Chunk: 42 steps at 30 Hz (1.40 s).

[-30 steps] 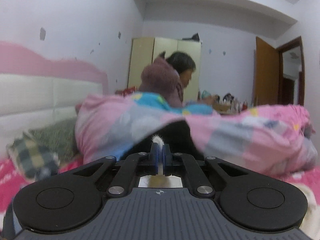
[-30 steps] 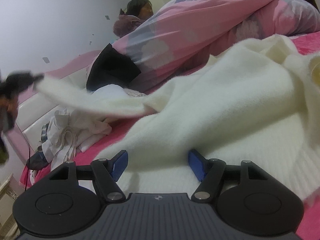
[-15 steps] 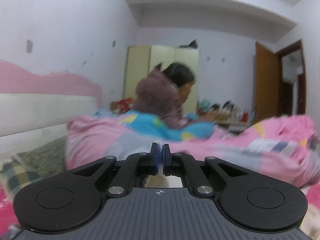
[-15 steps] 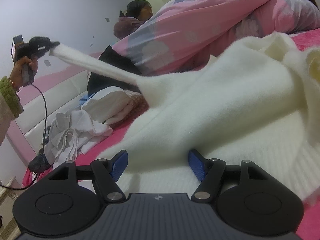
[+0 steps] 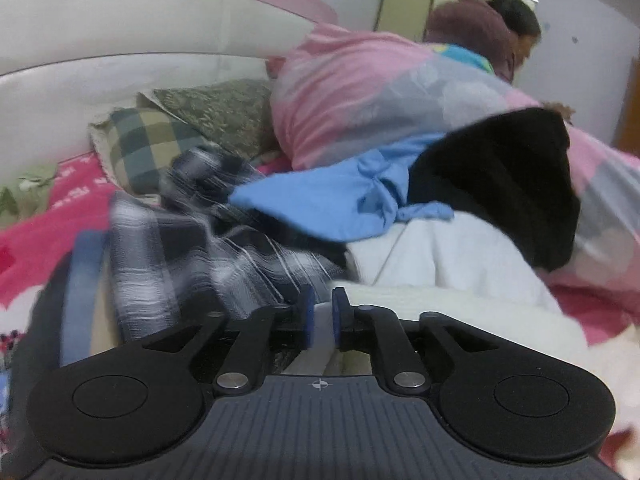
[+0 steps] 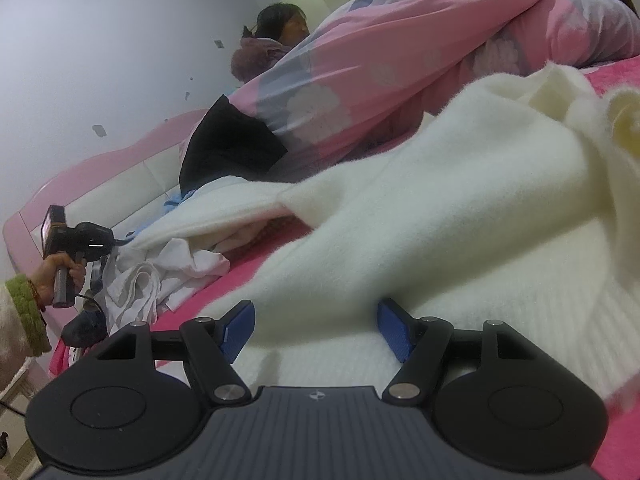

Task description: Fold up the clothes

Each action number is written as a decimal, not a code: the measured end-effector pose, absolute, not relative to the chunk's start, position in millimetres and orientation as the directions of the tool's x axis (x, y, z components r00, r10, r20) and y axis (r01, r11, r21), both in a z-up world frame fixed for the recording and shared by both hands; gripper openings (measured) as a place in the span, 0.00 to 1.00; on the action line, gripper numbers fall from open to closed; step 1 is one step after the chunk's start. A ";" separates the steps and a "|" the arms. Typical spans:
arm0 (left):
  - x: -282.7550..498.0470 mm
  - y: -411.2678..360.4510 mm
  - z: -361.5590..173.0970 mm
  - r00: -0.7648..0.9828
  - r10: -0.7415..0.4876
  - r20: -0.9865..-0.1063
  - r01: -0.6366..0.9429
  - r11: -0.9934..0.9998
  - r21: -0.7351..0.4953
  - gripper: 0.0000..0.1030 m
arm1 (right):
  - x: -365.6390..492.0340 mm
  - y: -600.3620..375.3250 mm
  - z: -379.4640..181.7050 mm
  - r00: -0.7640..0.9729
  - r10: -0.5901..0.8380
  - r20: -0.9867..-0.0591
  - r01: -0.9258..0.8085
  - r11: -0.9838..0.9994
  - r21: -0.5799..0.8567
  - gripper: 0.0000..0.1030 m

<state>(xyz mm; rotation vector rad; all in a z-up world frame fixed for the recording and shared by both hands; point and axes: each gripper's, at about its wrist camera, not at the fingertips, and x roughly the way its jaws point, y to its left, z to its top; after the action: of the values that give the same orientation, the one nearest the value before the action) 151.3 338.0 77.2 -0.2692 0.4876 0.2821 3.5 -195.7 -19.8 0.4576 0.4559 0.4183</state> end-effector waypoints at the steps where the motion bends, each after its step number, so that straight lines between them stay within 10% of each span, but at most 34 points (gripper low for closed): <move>1: 143.6 334.6 85.1 0.856 0.216 -0.469 -0.327 0.930 -0.169 0.25 | 3.9 -195.1 -19.4 0.818 0.476 -0.322 -0.278 0.818 0.503 0.69; 11: 48.3 221.2 107.0 0.922 -0.026 -0.386 -0.003 0.997 -0.074 0.61 | 3.6 -193.0 -18.5 0.821 0.471 -0.323 -0.275 0.822 0.498 0.69; 20: 56.8 50.5 37.4 0.764 -0.415 -0.494 0.407 0.904 -0.128 0.62 | -33.5 -208.6 10.2 0.871 0.384 -0.306 -0.198 0.845 0.498 0.71; 26: 61.4 -16.3 3.8 0.722 -0.474 -0.503 0.506 0.859 -0.083 0.62 | -63.2 -303.1 47.3 0.958 0.134 -0.254 0.024 0.843 0.537 0.71; 34: 74.8 -17.0 -41.8 0.676 -0.469 -0.569 0.446 0.874 -0.191 0.63 | 18.1 -405.2 21.0 0.888 -0.001 -0.459 0.318 0.725 0.612 0.72; 38: 69.4 -19.5 -45.7 0.696 -0.465 -0.546 0.460 0.874 -0.158 0.64 | 69.8 -433.7 2.3 0.830 0.014 -0.557 0.382 0.714 0.587 0.22; 42: 69.6 -16.7 -48.9 0.703 -0.484 -0.522 0.463 0.868 -0.180 0.65 | 86.3 -449.5 33.9 0.869 -0.023 -0.493 0.330 0.770 0.546 0.15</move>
<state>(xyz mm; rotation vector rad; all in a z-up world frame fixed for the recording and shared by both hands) 69.6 -16.7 -48.9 -0.0362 0.5905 -0.5270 86.3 -449.5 33.9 0.6699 0.4871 -0.2004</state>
